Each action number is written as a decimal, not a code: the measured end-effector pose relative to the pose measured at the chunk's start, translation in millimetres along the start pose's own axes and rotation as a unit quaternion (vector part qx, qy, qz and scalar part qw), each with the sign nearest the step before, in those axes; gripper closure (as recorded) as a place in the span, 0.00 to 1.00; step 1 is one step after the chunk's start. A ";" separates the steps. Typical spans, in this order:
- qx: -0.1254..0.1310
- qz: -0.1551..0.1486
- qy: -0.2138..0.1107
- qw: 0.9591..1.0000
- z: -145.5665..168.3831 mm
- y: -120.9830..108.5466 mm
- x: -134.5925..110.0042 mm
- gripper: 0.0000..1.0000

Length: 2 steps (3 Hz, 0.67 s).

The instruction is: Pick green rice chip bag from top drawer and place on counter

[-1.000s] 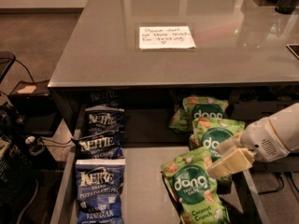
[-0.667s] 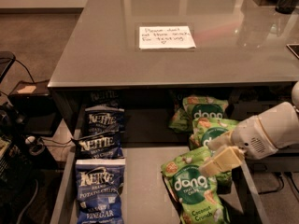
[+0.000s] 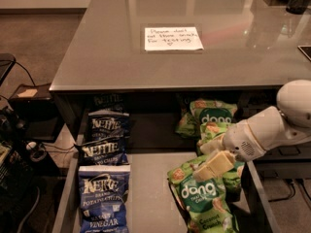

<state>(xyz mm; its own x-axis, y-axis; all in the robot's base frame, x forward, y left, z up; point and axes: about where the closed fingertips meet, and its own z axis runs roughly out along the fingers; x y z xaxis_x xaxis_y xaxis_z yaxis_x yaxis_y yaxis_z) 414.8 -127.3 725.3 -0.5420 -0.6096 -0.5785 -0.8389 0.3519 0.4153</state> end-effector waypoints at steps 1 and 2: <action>-0.014 -0.012 0.004 1.000 15.8 -9.7 2.8 0.25; -0.024 -0.027 0.009 0.999 26.7 -21.9 4.3 0.21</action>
Offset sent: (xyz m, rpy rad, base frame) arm 0.0272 0.0087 -0.0462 0.0211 -0.0140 0.1139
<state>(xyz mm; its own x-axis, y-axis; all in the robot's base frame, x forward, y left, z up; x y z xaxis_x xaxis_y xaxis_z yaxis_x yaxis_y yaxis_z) 429.6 -118.7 695.0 -0.4941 -0.6393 -0.5892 -0.8636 0.2828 0.4173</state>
